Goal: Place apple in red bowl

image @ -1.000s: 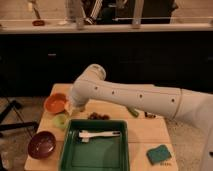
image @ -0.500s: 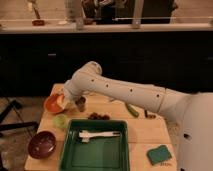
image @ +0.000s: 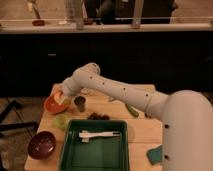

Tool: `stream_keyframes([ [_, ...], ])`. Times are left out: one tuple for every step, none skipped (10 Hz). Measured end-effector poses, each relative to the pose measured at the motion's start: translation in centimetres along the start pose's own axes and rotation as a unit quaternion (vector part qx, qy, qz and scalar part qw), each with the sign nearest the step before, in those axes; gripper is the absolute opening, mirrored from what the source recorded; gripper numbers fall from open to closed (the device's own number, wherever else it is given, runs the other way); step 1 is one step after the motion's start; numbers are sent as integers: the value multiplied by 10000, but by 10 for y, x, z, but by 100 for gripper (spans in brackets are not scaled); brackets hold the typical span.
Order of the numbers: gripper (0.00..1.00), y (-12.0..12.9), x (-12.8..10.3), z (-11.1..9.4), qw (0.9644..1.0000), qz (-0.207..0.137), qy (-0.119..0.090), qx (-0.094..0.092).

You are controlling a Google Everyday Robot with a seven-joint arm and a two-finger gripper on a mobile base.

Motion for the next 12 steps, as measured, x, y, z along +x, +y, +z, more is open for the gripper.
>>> stream_keyframes([
  [0, -6, -2, 13, 10000, -5, -60, -35],
  [0, -11, -1, 25, 9999, 13, -98, -65],
  [0, -18, 0, 37, 9999, 35, -130, -88],
  [0, -21, 0, 43, 9998, 53, -144, -98],
  [0, -25, 2, 49, 9998, 75, -144, -105],
  [0, -28, 4, 54, 9998, 94, -136, -111],
  [0, -31, 6, 57, 9998, 118, -119, -113],
  [0, -32, 7, 60, 9998, 133, -109, -120],
  [0, -33, 8, 64, 9997, 152, -108, -136],
  [0, -33, 12, 71, 9996, 208, -116, -167],
  [0, -31, 17, 76, 9994, 255, -128, -200],
  [0, -31, 21, 80, 9991, 314, -154, -232],
])
